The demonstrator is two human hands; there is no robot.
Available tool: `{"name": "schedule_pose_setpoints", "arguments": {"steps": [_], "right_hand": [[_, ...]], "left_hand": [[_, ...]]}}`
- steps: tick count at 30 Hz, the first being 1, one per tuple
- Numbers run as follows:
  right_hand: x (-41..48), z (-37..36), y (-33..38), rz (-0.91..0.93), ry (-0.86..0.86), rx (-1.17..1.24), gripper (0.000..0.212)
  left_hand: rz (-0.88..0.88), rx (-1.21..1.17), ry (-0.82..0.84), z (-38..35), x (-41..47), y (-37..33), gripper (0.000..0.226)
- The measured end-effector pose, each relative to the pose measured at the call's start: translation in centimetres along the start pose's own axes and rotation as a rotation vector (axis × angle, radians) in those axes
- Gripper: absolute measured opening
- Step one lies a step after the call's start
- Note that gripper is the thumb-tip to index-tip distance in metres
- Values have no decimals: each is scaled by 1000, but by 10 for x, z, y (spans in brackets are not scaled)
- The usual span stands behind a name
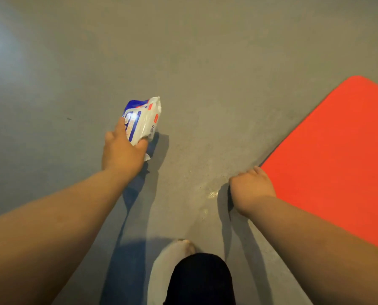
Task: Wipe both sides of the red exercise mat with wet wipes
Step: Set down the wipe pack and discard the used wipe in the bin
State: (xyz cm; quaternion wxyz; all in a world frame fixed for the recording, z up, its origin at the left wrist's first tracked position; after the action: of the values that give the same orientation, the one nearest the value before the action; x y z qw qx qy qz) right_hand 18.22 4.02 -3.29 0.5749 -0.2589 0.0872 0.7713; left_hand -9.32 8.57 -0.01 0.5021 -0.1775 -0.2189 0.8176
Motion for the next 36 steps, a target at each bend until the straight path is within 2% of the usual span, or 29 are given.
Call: {"name": "schedule_pose_setpoints", "arguments": {"steps": [5, 7, 10, 12, 14, 16, 20, 26, 31, 36], "right_hand": [[2, -3, 0, 40, -55, -109, 29], [4, -4, 0, 51, -60, -127, 28], [2, -3, 3, 56, -76, -104, 27], [-1, 2, 10, 90, -111, -59, 25], [-7, 4, 17, 112, -119, 63, 21], [-16, 2, 18, 72, -92, 318, 16], [-38, -3, 15, 17, -135, 664, 5], [-86, -19, 0, -33, -180, 843, 7], [-150, -38, -6, -63, -224, 994, 16], [-216, -30, 1, -28, -258, 1064, 22]], "left_hand": [[-21, 74, 27, 18, 4, 10, 73], [-7, 129, 159, 5, -4, 23, 77], [11, 217, 392, -19, -30, 39, 95], [-14, 250, 411, -21, -44, 39, 98], [-73, 247, 356, -14, -54, 30, 92], [-94, 202, 288, -4, -63, 22, 81], [-121, 148, 206, 11, -98, 14, 52], [-129, 140, 276, 18, -161, 16, 16], [-193, 185, 264, 51, -216, 3, 11], [-310, 314, 228, 114, -266, -32, 10]]}}
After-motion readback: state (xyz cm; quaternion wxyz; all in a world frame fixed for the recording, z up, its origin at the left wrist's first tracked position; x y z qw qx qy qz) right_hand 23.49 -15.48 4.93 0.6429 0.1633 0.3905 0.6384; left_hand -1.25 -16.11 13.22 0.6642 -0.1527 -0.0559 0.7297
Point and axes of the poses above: each hand's wrist, its own x-axis towards the middle knuckle, its own z-axis out of the back of the hand, y = z × x, the point moved 6 cm from there along x, towards the middle knuckle, and after that the axes turned 1 degree about -y, right-handed, at the moved point
